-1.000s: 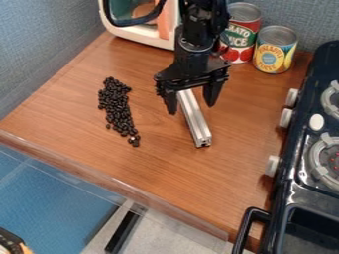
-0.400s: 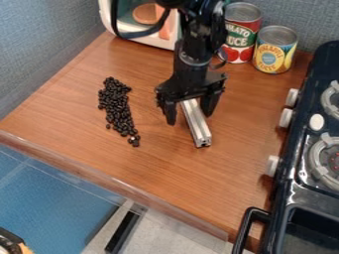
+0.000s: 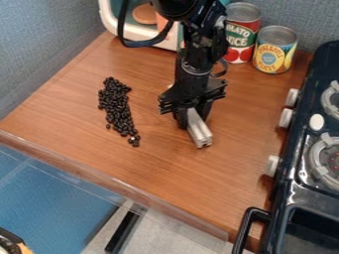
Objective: Sweep into pile
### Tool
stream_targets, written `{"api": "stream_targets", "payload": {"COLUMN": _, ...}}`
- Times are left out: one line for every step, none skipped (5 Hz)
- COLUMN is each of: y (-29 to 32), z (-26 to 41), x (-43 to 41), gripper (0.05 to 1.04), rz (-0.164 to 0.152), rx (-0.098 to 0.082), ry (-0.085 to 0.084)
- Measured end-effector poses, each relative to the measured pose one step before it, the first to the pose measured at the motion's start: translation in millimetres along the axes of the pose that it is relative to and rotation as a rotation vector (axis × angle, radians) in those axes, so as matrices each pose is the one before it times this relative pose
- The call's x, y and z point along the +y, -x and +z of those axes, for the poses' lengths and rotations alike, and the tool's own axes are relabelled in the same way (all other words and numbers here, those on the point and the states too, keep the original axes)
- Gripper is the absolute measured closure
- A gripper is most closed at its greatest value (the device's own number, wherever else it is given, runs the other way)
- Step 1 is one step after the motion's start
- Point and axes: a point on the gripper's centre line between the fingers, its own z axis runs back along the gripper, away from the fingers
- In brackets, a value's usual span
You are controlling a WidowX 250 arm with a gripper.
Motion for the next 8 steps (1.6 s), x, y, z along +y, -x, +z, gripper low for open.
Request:
{"api": "stream_targets", "payload": {"y": 0.97, "z": 1.45, "x": -2.65, "gripper": 0.696, "rz": 0.0012, "rx": -0.0001, "ry": -0.0006}}
{"api": "stream_targets", "payload": {"y": 4.73, "z": 5.08, "x": -5.61, "gripper": 0.696, "rz": 0.0552, "rx": 0.0493, "ry": 0.0146}}
{"api": "stream_targets", "payload": {"y": -4.37, "z": 39.45, "x": -14.84, "gripper": 0.696, "rz": 0.1033, "rx": -0.0269, "ry": 0.0746}}
{"api": "stream_targets", "payload": {"y": -0.5, "z": 29.91, "x": -4.65, "gripper": 0.696, "rz": 0.1361, "rx": -0.0143, "ry": 0.0522}}
{"api": "stream_targets", "payload": {"y": 6.69, "z": 6.68, "x": 13.93, "gripper": 0.696, "rz": 0.1912, "rx": -0.0338, "ry": -0.0072}}
{"api": "stream_targets", "payload": {"y": 14.84, "z": -9.84, "x": 27.39, "gripper": 0.696, "rz": 0.1775, "rx": -0.0443, "ry": -0.0817}}
{"api": "stream_targets", "payload": {"y": 1.26, "z": -4.16, "x": 26.29, "gripper": 0.696, "rz": 0.146, "rx": -0.0142, "ry": -0.0335}}
{"api": "stream_targets", "payload": {"y": -2.3, "z": -7.58, "x": 26.18, "gripper": 0.696, "rz": 0.0703, "rx": -0.0029, "ry": -0.0382}}
